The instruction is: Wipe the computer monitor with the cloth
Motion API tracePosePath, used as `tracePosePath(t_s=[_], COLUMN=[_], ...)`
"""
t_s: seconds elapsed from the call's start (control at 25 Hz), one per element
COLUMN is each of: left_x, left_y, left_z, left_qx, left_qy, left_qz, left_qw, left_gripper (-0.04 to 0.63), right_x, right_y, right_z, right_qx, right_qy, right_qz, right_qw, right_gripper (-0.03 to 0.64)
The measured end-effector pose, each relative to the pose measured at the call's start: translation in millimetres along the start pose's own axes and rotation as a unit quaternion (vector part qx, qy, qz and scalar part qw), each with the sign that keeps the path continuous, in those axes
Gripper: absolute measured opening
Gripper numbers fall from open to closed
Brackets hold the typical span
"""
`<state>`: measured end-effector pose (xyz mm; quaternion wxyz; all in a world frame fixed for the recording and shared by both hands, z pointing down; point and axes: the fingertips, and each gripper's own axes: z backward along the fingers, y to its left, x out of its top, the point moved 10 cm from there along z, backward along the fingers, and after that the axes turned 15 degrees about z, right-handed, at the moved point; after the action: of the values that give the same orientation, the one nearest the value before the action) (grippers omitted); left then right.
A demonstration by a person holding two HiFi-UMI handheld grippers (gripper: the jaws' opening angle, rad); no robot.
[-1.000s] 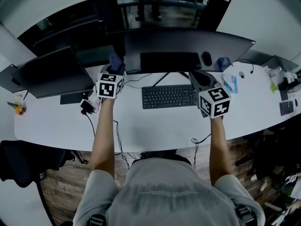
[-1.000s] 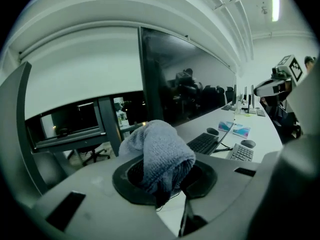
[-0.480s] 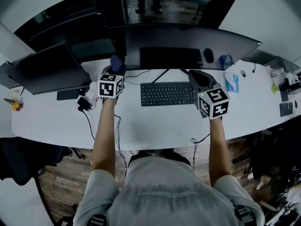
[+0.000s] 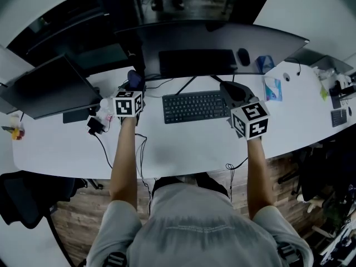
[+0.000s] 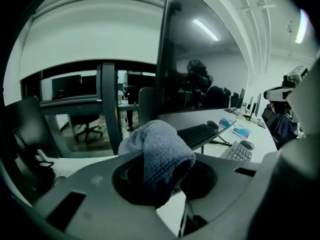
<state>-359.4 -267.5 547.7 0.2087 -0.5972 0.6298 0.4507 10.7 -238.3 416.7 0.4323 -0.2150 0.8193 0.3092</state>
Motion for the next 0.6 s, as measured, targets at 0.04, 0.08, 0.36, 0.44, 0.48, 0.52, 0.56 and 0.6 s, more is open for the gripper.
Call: tracePosePath(t_s=[0.04, 0.08, 0.36, 0.44, 0.48, 0.52, 0.56, 0.6], left_x=[-2.6, -5.5, -26.7, -33.8, -36.1, -37.7, -38.7, -39.5], left_y=[1.3, 2.7, 9.6, 11.3, 12.1, 13.1, 14.3, 15.8], left_z=[-3.0, -5.7, -23.4, -27.8, -29.7, -31.3, -32.5, -33.5], left_qx=[0.001, 0.003, 0.014, 0.012, 0.009, 0.006, 0.003, -0.001], left_qy=[0.002, 0.005, 0.026, 0.026, 0.022, 0.016, 0.007, -0.003], left_qz=[0.002, 0.003, 0.015, 0.032, 0.044, 0.059, 0.077, 0.098], left_qw=[1.0000, 1.0000, 0.9995, 0.9991, 0.9988, 0.9981, 0.9970, 0.9952], left_gripper=[0.081, 0.081, 0.081, 0.081, 0.081, 0.081, 0.081, 0.081], right_x=[-1.6, -3.0, -8.5, -10.6, -12.0, -13.5, -15.0, -16.3], right_y=[0.3, 0.9, 3.3, 3.2, 2.4, 1.2, -0.5, -2.6], right_z=[0.0, 0.3, 6.2, 7.1, 6.7, 5.9, 4.6, 2.9], right_qx=[-0.003, -0.006, -0.019, -0.020, -0.020, -0.020, -0.020, -0.019], right_qy=[0.003, 0.006, 0.015, 0.014, 0.013, 0.012, 0.010, 0.008], right_qz=[-0.002, -0.003, -0.008, -0.012, -0.015, -0.018, -0.021, -0.024], right_qw=[1.000, 1.000, 1.000, 1.000, 1.000, 1.000, 1.000, 0.999], right_gripper=[0.002, 0.002, 0.002, 0.002, 0.002, 0.002, 0.002, 0.002])
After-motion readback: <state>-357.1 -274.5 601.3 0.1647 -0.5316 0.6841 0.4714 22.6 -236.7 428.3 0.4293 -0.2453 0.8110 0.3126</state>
